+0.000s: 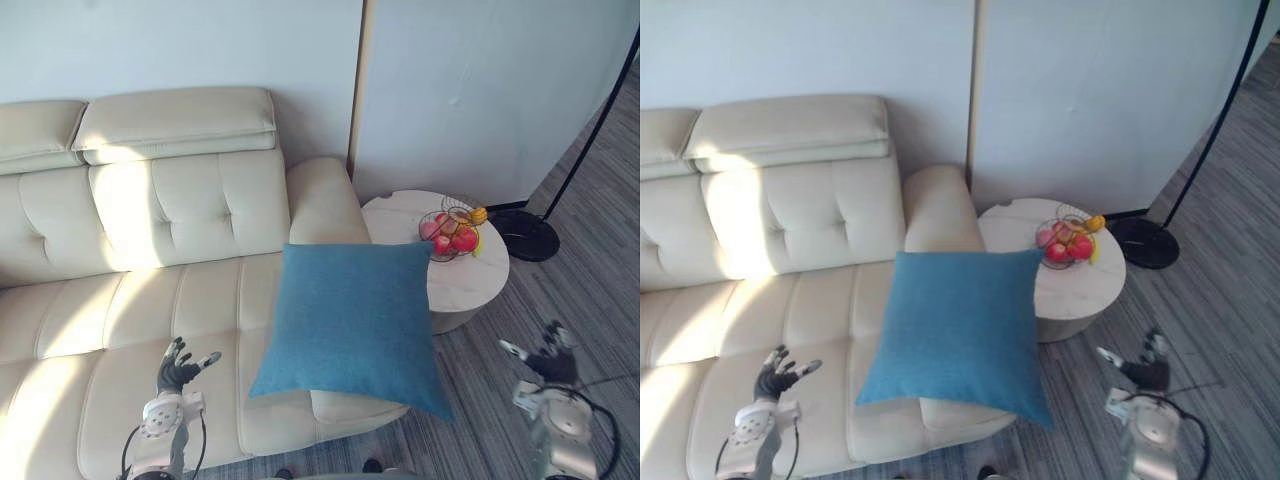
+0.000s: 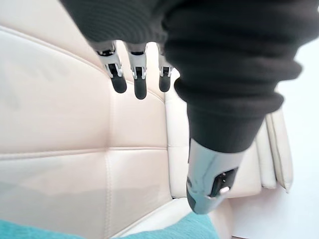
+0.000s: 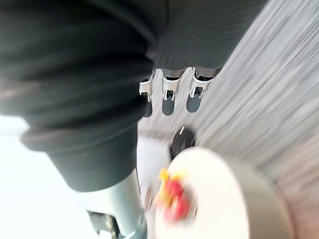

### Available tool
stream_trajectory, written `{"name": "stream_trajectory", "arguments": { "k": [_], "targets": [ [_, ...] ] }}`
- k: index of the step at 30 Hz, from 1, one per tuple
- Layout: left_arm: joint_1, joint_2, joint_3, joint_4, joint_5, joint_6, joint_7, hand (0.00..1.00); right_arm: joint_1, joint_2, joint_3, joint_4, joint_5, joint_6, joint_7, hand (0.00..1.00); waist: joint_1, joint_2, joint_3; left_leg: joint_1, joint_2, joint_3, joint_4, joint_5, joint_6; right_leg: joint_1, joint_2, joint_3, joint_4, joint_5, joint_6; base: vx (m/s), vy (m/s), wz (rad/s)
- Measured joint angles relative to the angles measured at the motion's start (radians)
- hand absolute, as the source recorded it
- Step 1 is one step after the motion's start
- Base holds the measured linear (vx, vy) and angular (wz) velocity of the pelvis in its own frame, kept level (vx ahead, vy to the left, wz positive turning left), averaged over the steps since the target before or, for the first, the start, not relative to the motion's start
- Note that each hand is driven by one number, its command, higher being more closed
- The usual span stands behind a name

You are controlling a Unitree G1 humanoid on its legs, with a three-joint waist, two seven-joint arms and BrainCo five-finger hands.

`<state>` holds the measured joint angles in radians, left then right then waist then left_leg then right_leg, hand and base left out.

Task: Pick up cushions and gather them together orderly.

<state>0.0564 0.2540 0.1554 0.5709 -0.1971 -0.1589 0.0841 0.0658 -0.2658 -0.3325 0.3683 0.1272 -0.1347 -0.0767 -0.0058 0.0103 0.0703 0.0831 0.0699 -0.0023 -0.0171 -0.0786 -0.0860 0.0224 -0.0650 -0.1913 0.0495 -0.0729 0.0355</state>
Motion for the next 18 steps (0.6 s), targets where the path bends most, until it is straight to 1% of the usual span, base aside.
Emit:
{"name": "stream_trajectory", "arguments": {
  "k": [2,5,9,11,15,17,18],
  "targets": [
    [-0.001,-0.009,-0.038,-0.010,-0.001,-0.003,0.000,0.00,-0.018,0.014,0.060,0.000,0.001,-0.002,0.012,0.00,0.003,0.002,-0.004,0.006,-0.002,0.007,0.001,0.000,0.000,0.015,0.000,0.002,-0.021,0.008,0.002,0.03,0.015,-0.03],
    [-0.002,-0.031,-0.068,-0.009,-0.001,-0.003,0.004,0.00,-0.024,0.041,0.112,0.008,0.002,-0.002,0.021,0.00,0.003,0.002,-0.004,0.004,-0.003,0.008,0.001,0.000,0.000,0.015,-0.001,0.002,-0.026,0.015,0.003,0.00,0.000,0.00],
    [-0.005,-0.050,-0.110,0.000,-0.001,-0.003,0.012,0.00,-0.026,0.073,0.150,0.045,0.004,-0.002,0.024,0.00,0.003,0.000,-0.006,-0.004,-0.004,0.014,0.003,0.000,0.001,0.016,0.000,0.005,-0.053,0.038,0.007,-0.04,0.018,-0.05],
    [-0.016,-0.060,-0.134,0.032,-0.001,-0.002,0.023,0.00,-0.025,0.082,0.165,0.088,0.027,-0.001,0.026,0.00,0.002,0.000,-0.007,-0.013,-0.007,0.017,0.003,0.000,0.001,0.014,0.000,0.007,-0.071,0.054,0.008,-0.08,0.021,-0.02],
    [-0.024,-0.077,-0.155,0.101,-0.001,-0.001,0.029,0.00,-0.026,0.100,0.195,0.134,0.033,-0.001,0.022,0.00,0.003,-0.004,-0.004,-0.026,-0.009,0.021,0.003,0.004,0.007,0.009,0.000,0.010,-0.077,0.064,0.006,-0.09,0.010,-0.04],
    [-0.036,-0.079,-0.175,0.126,-0.001,-0.001,0.034,0.00,-0.032,0.111,0.215,0.152,0.033,-0.001,0.017,0.00,0.003,-0.011,0.000,-0.051,-0.009,0.021,0.005,0.014,0.010,-0.024,0.000,0.007,-0.074,0.072,0.003,-0.11,-0.005,0.01],
    [-0.055,-0.080,-0.187,0.132,-0.001,-0.001,0.039,0.00,-0.046,0.112,0.223,0.161,0.033,0.001,0.016,0.00,0.004,-0.014,0.019,-0.071,-0.010,0.020,0.005,0.020,0.011,-0.041,-0.001,0.004,-0.072,0.077,0.003,-0.09,-0.009,0.03]
  ]
}}
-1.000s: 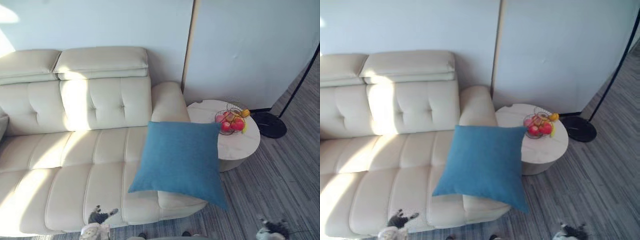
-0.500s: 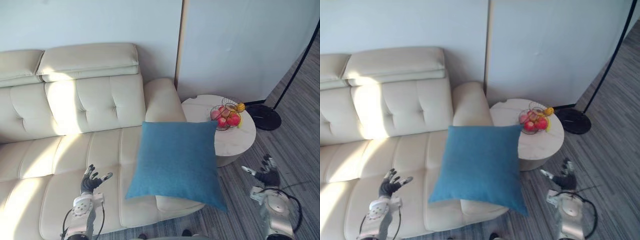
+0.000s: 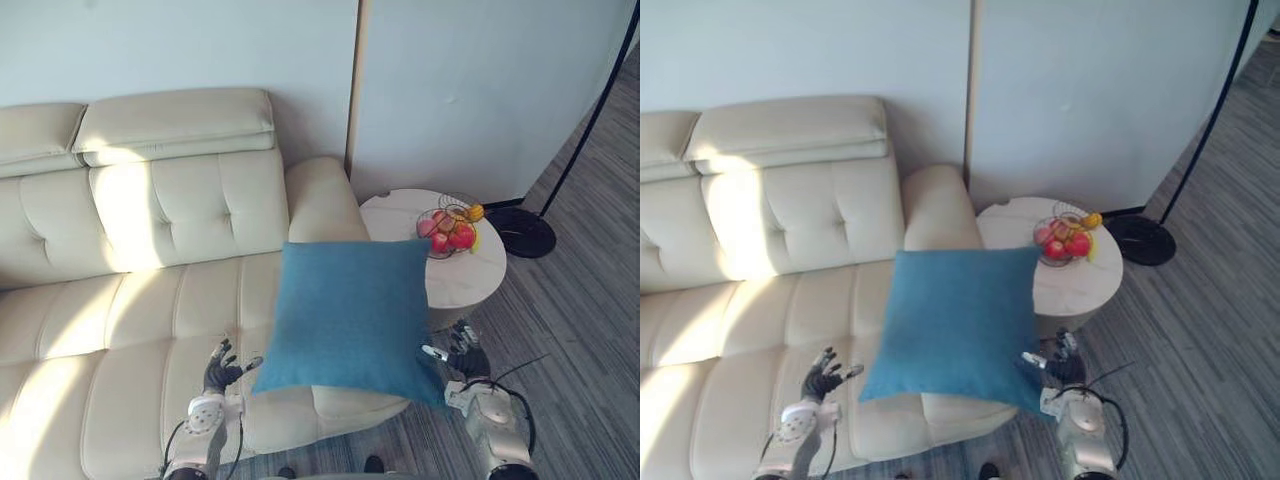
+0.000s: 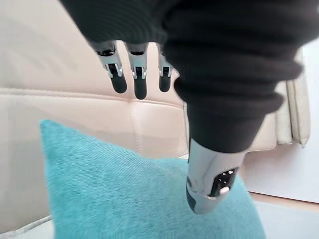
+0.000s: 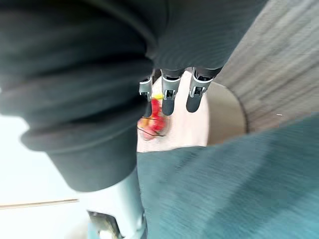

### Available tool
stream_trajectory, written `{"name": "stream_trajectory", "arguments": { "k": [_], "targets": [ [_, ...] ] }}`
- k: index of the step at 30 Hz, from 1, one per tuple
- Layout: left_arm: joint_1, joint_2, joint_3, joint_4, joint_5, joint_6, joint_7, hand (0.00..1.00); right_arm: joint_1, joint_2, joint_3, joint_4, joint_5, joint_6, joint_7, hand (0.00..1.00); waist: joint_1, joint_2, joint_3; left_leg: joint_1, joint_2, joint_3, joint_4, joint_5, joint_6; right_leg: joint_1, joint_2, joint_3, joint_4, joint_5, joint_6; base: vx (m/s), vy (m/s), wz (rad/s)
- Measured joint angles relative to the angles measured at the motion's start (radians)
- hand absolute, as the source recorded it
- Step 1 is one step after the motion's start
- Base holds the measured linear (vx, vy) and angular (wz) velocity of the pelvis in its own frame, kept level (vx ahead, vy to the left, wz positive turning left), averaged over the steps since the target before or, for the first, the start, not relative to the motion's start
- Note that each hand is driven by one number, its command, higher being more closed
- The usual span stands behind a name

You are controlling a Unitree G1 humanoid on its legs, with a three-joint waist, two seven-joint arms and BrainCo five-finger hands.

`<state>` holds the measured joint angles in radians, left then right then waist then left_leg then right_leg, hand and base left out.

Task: Pick up cushions and gather them together orderly.

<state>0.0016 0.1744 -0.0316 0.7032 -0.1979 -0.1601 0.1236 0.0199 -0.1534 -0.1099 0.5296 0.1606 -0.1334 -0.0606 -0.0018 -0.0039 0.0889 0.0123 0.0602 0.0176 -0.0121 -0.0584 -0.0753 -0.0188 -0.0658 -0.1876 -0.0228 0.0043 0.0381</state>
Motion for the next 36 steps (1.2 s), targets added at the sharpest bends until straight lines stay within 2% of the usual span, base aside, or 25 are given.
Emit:
{"name": "stream_trajectory", "arguments": {
  "k": [3,7,11,18,22,23,30,36],
  "targets": [
    [-0.058,-0.001,-0.014,0.027,0.000,0.000,0.007,0.00,-0.056,0.003,0.000,0.004,0.001,0.000,-0.016,0.00,0.001,-0.003,0.044,-0.064,-0.003,-0.004,0.005,0.028,-0.001,-0.072,-0.006,-0.004,0.031,0.009,-0.002,-0.11,-0.012,0.05],
    [-0.154,0.001,-0.037,0.044,0.000,0.000,0.010,0.00,-0.149,0.000,0.005,0.027,0.010,-0.003,-0.038,0.00,0.004,-0.005,0.096,-0.162,-0.008,-0.016,0.059,0.030,-0.001,-0.164,-0.016,-0.009,0.085,0.009,-0.003,-0.11,-0.007,0.08],
    [-0.334,0.010,-0.051,0.085,-0.020,-0.003,0.031,0.00,-0.288,-0.021,0.029,0.067,0.059,-0.015,-0.064,0.00,0.008,-0.011,0.161,-0.291,-0.016,-0.023,0.106,0.045,0.000,-0.299,-0.032,-0.004,0.158,0.011,-0.007,-0.12,-0.006,0.06],
    [-0.491,0.007,-0.116,0.096,-0.073,-0.009,0.053,0.00,-0.358,-0.014,0.046,0.049,0.120,-0.036,-0.113,0.00,0.015,-0.018,0.205,-0.398,-0.016,-0.017,0.159,0.046,-0.002,-0.407,-0.042,-0.002,0.217,0.013,-0.012,-0.09,0.002,0.01],
    [-0.573,-0.003,-0.137,0.096,-0.097,-0.009,0.092,0.00,-0.365,-0.005,0.073,-0.021,0.125,-0.048,-0.150,0.00,0.016,-0.017,0.235,-0.453,0.019,0.051,0.185,0.036,-0.004,-0.456,-0.042,-0.007,0.240,0.017,-0.019,-0.08,-0.012,0.04],
    [-0.591,-0.005,-0.145,0.093,-0.100,-0.009,0.101,1.00,-0.365,-0.002,0.079,-0.043,0.127,-0.047,-0.158,1.00,0.017,-0.015,0.248,-0.462,0.031,0.071,0.202,0.036,-0.004,-0.458,-0.039,-0.011,0.244,0.017,-0.019,-0.05,-0.020,0.05],
    [-0.619,-0.013,-0.161,-0.003,-0.121,-0.011,0.158,1.00,-0.366,-0.005,0.085,-0.126,0.203,-0.062,-0.183,1.00,0.039,-0.016,0.260,-0.502,0.053,0.092,0.237,0.042,-0.007,-0.491,-0.026,-0.007,0.245,0.026,-0.031,-0.01,-0.004,-0.05],
    [-0.647,-0.022,-0.165,-0.096,-0.160,-0.034,0.186,1.00,-0.372,-0.005,0.086,-0.163,0.254,-0.082,-0.183,1.00,0.047,-0.016,0.260,-0.501,0.056,0.094,0.237,0.042,-0.008,-0.490,-0.023,-0.006,0.245,0.026,-0.032,0.02,-0.005,-0.01]
  ]
}}
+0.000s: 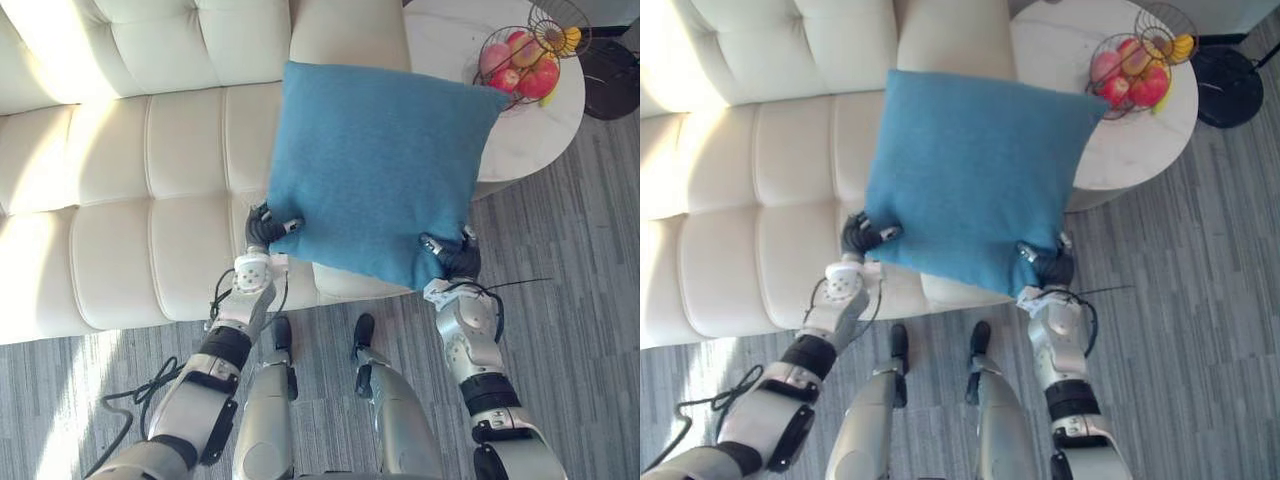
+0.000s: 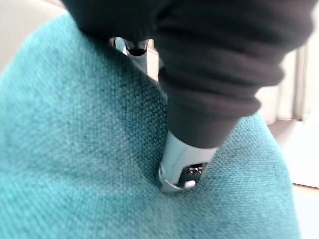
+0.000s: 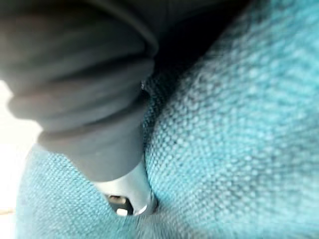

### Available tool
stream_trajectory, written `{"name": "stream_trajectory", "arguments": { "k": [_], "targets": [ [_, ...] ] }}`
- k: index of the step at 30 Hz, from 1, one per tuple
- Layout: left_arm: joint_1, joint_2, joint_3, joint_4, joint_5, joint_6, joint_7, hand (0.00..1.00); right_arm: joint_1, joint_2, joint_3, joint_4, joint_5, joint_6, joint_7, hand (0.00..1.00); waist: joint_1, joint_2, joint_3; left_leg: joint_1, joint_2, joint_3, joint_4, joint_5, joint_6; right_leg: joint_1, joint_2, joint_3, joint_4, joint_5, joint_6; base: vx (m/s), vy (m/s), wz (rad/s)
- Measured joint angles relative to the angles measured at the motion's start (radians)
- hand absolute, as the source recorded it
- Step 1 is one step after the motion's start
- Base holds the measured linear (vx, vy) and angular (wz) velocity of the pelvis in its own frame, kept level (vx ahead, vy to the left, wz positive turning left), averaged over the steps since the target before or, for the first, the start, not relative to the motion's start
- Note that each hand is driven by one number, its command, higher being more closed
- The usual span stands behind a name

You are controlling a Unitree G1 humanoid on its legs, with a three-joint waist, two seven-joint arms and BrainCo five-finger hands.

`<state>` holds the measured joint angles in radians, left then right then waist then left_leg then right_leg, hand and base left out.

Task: Pick up cushions and gather them together orderly.

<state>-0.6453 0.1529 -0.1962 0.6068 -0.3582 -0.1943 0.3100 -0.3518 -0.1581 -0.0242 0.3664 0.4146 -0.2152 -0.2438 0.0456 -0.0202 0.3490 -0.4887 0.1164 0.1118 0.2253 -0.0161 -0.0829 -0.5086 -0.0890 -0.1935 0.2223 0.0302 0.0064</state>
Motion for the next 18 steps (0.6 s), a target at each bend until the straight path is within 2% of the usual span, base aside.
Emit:
{"name": "stream_trajectory", "arguments": {
  "k": [6,8,13,18],
  "targets": [
    [-0.007,-0.011,-0.012,-0.171,0.000,-0.020,0.019,1.00,0.043,0.011,0.009,-0.091,0.034,-0.005,0.000,1.00,0.009,0.000,0.000,0.071,-0.001,-0.001,-0.013,-0.002,-0.003,0.069,-0.002,-0.005,-0.004,-0.013,-0.002,0.05,0.009,0.03],
    [0.059,-0.012,-0.033,-0.290,0.001,-0.042,0.019,1.00,0.127,0.039,0.009,-0.199,0.039,-0.008,0.000,1.00,0.010,0.001,-0.003,0.124,-0.003,-0.002,-0.037,-0.005,-0.007,0.116,-0.002,-0.014,-0.005,-0.031,-0.002,0.08,0.003,0.10],
    [0.250,-0.024,-0.058,-0.428,0.000,-0.067,0.014,1.00,0.263,0.080,0.021,-0.314,0.037,-0.022,0.012,1.00,0.010,0.004,-0.014,0.221,-0.006,-0.002,-0.098,-0.004,-0.013,0.189,-0.002,-0.020,-0.008,-0.064,0.000,0.10,-0.005,0.05],
    [0.497,-0.042,-0.087,-0.463,-0.038,-0.068,-0.046,1.00,0.432,0.081,0.031,-0.335,0.037,-0.023,0.088,1.00,0.002,0.013,-0.113,0.320,-0.017,-0.012,-0.156,0.003,-0.018,0.305,0.002,-0.038,-0.077,-0.077,0.006,0.17,0.008,0.13]
  ]
}}
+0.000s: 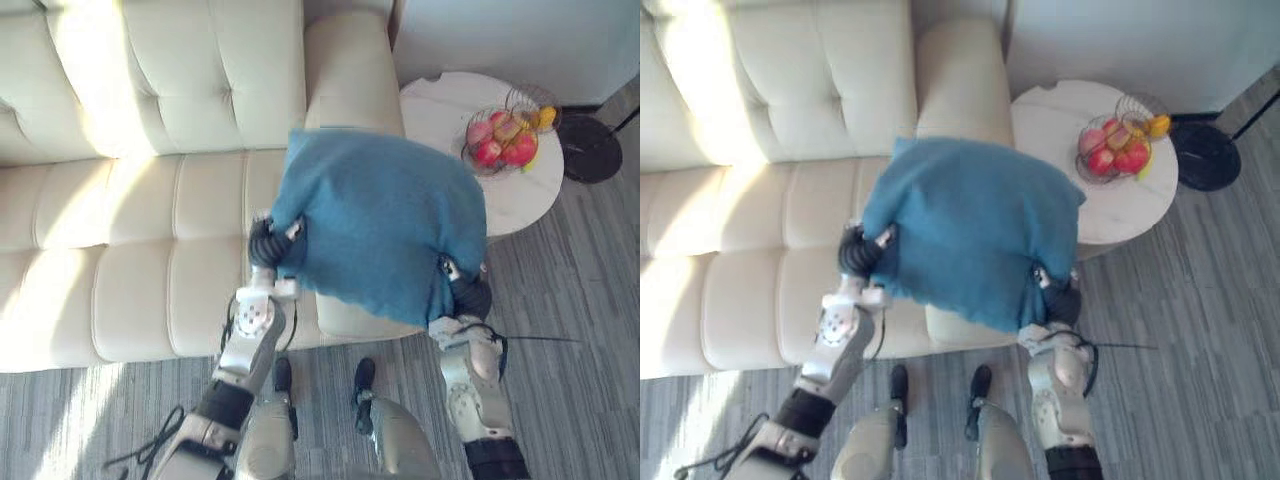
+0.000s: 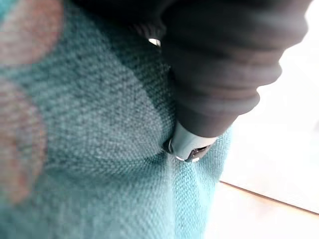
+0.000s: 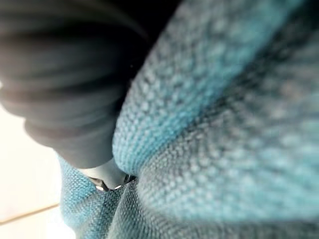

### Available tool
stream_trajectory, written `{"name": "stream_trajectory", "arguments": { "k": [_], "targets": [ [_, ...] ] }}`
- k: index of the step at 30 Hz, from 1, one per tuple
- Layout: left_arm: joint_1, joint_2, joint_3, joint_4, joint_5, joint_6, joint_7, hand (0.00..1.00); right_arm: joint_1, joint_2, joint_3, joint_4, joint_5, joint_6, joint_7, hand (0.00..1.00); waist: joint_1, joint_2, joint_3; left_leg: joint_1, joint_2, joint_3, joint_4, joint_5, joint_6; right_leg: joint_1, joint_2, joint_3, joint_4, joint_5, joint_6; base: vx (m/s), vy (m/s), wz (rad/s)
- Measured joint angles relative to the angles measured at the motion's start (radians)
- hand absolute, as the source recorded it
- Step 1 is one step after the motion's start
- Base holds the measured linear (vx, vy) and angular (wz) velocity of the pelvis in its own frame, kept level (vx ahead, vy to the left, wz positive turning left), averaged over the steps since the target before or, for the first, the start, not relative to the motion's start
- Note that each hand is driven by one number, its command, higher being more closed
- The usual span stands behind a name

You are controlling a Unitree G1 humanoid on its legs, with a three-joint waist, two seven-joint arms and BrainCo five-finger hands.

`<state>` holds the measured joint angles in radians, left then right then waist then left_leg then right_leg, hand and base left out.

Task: Pick up cushions and gather them together orderly.

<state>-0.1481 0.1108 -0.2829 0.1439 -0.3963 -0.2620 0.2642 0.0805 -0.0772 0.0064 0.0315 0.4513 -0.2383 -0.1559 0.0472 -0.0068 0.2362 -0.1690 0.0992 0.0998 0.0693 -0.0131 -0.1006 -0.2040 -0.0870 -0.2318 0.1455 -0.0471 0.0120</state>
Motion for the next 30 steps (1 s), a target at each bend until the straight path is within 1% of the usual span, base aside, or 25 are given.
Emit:
{"name": "stream_trajectory", "arguments": {
  "k": [1,3,7,8,11,12,13,15,17,18,19,20,21,22,23,24,25,26,27,28,29,30],
  "targets": [
    [0.016,0.000,-0.001,-0.004,-0.001,0.001,-0.006,1.00,0.010,0.000,0.001,0.000,0.000,0.000,0.006,1.00,0.000,0.001,-0.009,0.004,-0.001,0.000,-0.001,0.000,0.000,0.009,0.000,-0.001,-0.008,0.000,0.000,0.13,0.020,0.15],
    [0.104,0.000,-0.001,-0.050,-0.013,0.004,-0.032,1.00,0.055,0.001,0.008,0.000,-0.001,0.001,0.035,1.00,-0.001,0.015,-0.050,0.040,-0.006,-0.008,-0.031,0.000,0.001,0.058,0.003,-0.013,-0.052,0.004,0.005,0.12,0.018,0.14],
    [0.211,-0.004,0.000,-0.137,-0.040,0.003,-0.057,1.00,0.092,0.002,0.018,-0.013,-0.001,0.001,0.064,1.00,-0.001,0.029,-0.096,0.100,-0.011,-0.030,-0.070,0.002,0.003,0.131,0.006,-0.028,-0.104,0.012,0.015,0.08,0.010,0.13],
    [0.244,-0.004,0.006,-0.160,-0.042,0.002,-0.064,1.00,0.097,0.001,0.029,-0.016,-0.001,0.001,0.072,1.00,-0.001,0.029,-0.119,0.109,-0.015,-0.035,-0.070,0.002,0.003,0.150,0.005,-0.032,-0.119,0.014,0.018,0.06,0.017,0.14],
    [0.282,-0.005,0.013,-0.175,-0.050,-0.010,-0.073,1.00,0.098,0.001,0.038,-0.016,-0.015,0.000,0.079,1.00,0.001,0.031,-0.148,0.132,-0.023,-0.059,-0.071,0.002,0.004,0.193,0.003,-0.046,-0.144,0.018,0.021,0.04,0.014,0.18],
    [0.285,-0.005,0.013,-0.175,-0.051,-0.011,-0.074,1.00,0.098,0.001,0.038,-0.016,-0.017,0.000,0.080,1.00,0.002,0.031,-0.149,0.136,-0.023,-0.060,-0.072,0.002,0.004,0.200,0.003,-0.048,-0.148,0.019,0.022,0.00,0.011,0.21],
    [0.298,-0.005,0.013,-0.175,-0.058,-0.012,-0.076,1.00,0.101,0.000,0.040,-0.016,-0.017,0.001,0.082,1.00,0.002,0.033,-0.163,0.136,-0.025,-0.072,-0.072,0.002,0.004,0.207,0.003,-0.059,-0.153,0.021,0.022,-0.02,0.021,0.24],
    [0.308,-0.005,0.013,-0.175,-0.065,-0.012,-0.081,1.00,0.101,-0.002,0.041,-0.016,-0.017,0.001,0.089,1.00,0.005,0.035,-0.169,0.133,-0.032,-0.096,-0.072,0.002,0.005,0.218,0.002,-0.080,-0.154,0.021,0.022,-0.05,0.016,0.39],
    [0.312,-0.007,0.008,-0.174,-0.069,-0.011,-0.099,1.00,0.106,-0.005,0.035,-0.016,-0.017,-0.001,0.089,1.00,-0.005,0.036,-0.169,0.076,-0.046,-0.172,-0.030,0.005,0.008,0.234,-0.002,-0.168,-0.152,0.020,0.023,-0.12,-0.003,0.95],
    [0.311,-0.008,0.007,-0.173,-0.069,-0.011,-0.100,1.00,0.106,-0.006,0.034,-0.016,-0.018,-0.004,0.089,1.00,-0.009,0.037,-0.170,0.059,-0.048,-0.181,-0.017,0.009,0.008,0.233,-0.004,-0.189,-0.151,0.019,0.023,-0.15,0.000,1.27],
    [0.307,-0.010,0.006,-0.173,-0.071,-0.011,-0.100,1.00,0.104,-0.009,0.028,-0.014,-0.019,-0.009,0.088,1.00,-0.013,0.042,-0.170,0.015,-0.047,-0.161,-0.010,0.031,0.014,0.224,-0.015,-0.245,-0.145,0.016,0.020,-0.17,0.041,1.20],
    [0.303,-0.011,0.003,-0.168,-0.078,-0.011,-0.104,1.00,0.094,-0.009,0.019,-0.007,-0.021,-0.009,0.081,1.00,-0.008,0.047,-0.169,-0.007,-0.016,-0.044,-0.008,0.001,0.041,0.214,-0.025,-0.290,-0.140,0.017,0.020,-0.16,0.051,1.11],
    [0.302,-0.012,0.003,-0.165,-0.078,-0.011,-0.105,1.00,0.089,-0.009,0.017,-0.005,-0.022,-0.008,0.078,1.00,-0.005,0.047,-0.167,-0.014,0.000,0.007,0.010,-0.008,0.046,0.212,-0.031,-0.298,-0.137,0.018,0.019,-0.11,0.093,0.81],
    [0.304,-0.019,0.002,-0.153,-0.081,-0.012,-0.111,1.00,0.076,-0.015,0.016,0.009,-0.029,-0.009,0.070,1.00,0.005,0.054,-0.166,-0.044,0.046,0.116,0.079,-0.029,0.059,0.206,-0.050,-0.317,-0.117,0.018,0.019,-0.03,0.144,0.42],
    [0.314,-0.020,0.002,-0.147,-0.085,-0.011,-0.111,1.00,0.055,-0.016,0.016,0.039,-0.048,-0.008,0.065,1.00,0.012,0.057,-0.165,-0.055,0.079,0.152,0.140,-0.037,0.071,0.205,-0.070,-0.322,-0.099,0.017,0.020,-0.02,0.251,0.40],
    [0.323,-0.021,-0.001,-0.138,-0.091,-0.011,-0.111,1.00,0.044,-0.017,0.015,0.063,-0.059,-0.007,0.062,1.00,0.009,0.057,-0.165,-0.057,0.119,0.172,0.232,-0.045,0.080,0.206,-0.103,-0.329,-0.075,0.019,0.024,0.00,0.273,0.18],
    [0.325,-0.023,-0.003,-0.136,-0.093,-0.011,-0.111,1.00,0.047,-0.019,0.015,0.063,-0.059,-0.007,0.062,1.00,0.008,0.056,-0.165,-0.057,0.136,0.182,0.261,-0.047,0.081,0.207,-0.114,-0.330,-0.069,0.023,0.031,-0.01,0.258,0.18],
    [0.330,-0.029,-0.004,-0.135,-0.098,-0.011,-0.112,1.00,0.049,-0.025,0.014,0.063,-0.059,-0.007,0.062,1.00,0.002,0.065,-0.170,-0.054,0.175,0.209,0.295,-0.047,0.092,0.207,-0.134,-0.333,-0.063,0.033,0.049,-0.01,0.315,0.21],
    [0.330,-0.038,-0.012,-0.129,-0.098,-0.011,-0.112,1.00,0.048,-0.034,0.009,0.063,-0.059,-0.007,0.061,1.00,-0.008,0.089,-0.185,-0.055,0.202,0.229,0.287,-0.060,0.070,0.205,-0.150,-0.339,-0.063,0.050,0.083,0.00,0.451,0.31],
    [0.326,-0.045,-0.017,-0.128,-0.099,-0.011,-0.113,1.00,0.048,-0.038,0.000,0.063,-0.059,-0.007,0.058,1.00,-0.019,0.102,-0.192,-0.053,0.179,0.250,0.273,-0.096,0.035,0.205,-0.171,-0.343,-0.065,0.065,0.108,-0.01,0.567,0.63],
    [0.316,-0.040,-0.021,-0.128,-0.107,-0.014,-0.115,1.00,0.048,-0.031,-0.004,0.064,-0.059,-0.007,0.057,1.00,-0.044,0.074,-0.188,-0.057,0.120,0.248,0.250,-0.114,0.032,0.204,-0.223,-0.349,-0.070,0.080,0.120,-0.01,0.541,0.61],
    [0.315,-0.032,-0.021,-0.128,-0.110,-0.016,-0.115,1.00,0.048,-0.024,-0.004,0.065,-0.061,-0.007,0.056,1.00,-0.049,0.056,-0.183,-0.062,0.100,0.258,0.254,-0.123,0.033,0.205,-0.241,-0.348,-0.078,0.089,0.113,-0.02,0.392,0.48]
  ]
}}
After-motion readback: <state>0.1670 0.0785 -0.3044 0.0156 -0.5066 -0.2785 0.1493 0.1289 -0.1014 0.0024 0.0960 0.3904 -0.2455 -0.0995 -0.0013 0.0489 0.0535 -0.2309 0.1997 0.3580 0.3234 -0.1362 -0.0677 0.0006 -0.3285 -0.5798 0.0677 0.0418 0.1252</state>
